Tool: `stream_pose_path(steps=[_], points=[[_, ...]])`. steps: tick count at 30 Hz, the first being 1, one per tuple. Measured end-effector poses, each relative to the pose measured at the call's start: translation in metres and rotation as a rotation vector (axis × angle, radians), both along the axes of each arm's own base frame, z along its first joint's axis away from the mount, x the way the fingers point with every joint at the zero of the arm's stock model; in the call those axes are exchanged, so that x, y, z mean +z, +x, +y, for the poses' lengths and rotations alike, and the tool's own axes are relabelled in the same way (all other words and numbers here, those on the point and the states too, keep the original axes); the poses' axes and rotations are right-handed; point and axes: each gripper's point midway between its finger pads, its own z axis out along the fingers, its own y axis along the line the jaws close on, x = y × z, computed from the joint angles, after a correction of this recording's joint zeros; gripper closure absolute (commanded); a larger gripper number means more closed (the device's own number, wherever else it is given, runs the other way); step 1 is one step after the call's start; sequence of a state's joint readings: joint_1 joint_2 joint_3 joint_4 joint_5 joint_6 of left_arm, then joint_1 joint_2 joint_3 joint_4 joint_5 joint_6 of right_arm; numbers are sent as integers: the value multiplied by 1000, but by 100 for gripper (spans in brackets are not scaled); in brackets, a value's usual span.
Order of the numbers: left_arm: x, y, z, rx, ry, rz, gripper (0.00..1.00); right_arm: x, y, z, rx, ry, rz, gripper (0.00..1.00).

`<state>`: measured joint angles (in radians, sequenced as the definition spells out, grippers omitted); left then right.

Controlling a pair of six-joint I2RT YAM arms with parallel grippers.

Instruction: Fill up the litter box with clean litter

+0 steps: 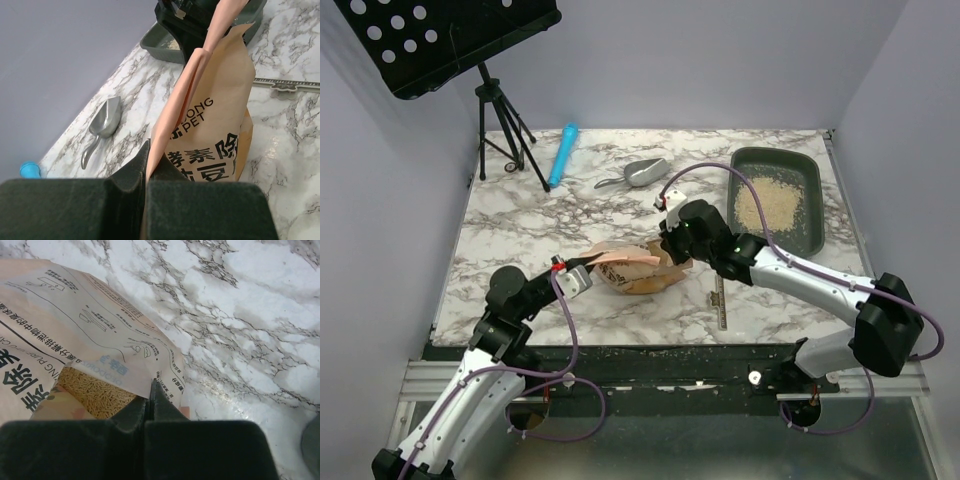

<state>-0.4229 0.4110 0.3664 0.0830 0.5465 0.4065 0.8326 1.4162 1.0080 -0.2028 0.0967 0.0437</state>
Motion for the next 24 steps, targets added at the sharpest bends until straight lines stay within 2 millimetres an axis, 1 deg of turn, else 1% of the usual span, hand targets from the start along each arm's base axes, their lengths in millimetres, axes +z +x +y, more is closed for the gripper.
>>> stream_pose_path(steps=[5,7,8,10,12,14,16,18,20,22,24], points=[[-4,-4,1,-1,-22,-19,100,-2,-2,1,-28,53,4,99],[-5,-7,3,4,-33,-32,100,1,-4,2,-24,70,8,99],[-5,-8,4,6,-38,-40,100,2,-4,2,-21,73,8,90],[-5,-9,5,11,-51,-44,100,4,-7,1,-11,70,15,75],[-4,-9,6,18,-58,-47,100,6,-9,-6,-18,51,24,67],[-4,-9,7,22,-60,-49,100,14,-8,-16,-32,35,19,63],[-3,-8,8,30,-64,-50,100,25,-7,-24,-42,29,7,60],[-2,-7,9,39,-66,-51,100,41,-7,-32,-49,25,-16,57],[0,-6,10,48,-71,-60,100,63,0,-41,-71,25,-65,54],[1,-5,11,54,-74,-63,100,89,8,-47,-85,39,-118,52],[1,-5,11,57,-75,-65,100,111,15,-48,-95,54,-161,45]])
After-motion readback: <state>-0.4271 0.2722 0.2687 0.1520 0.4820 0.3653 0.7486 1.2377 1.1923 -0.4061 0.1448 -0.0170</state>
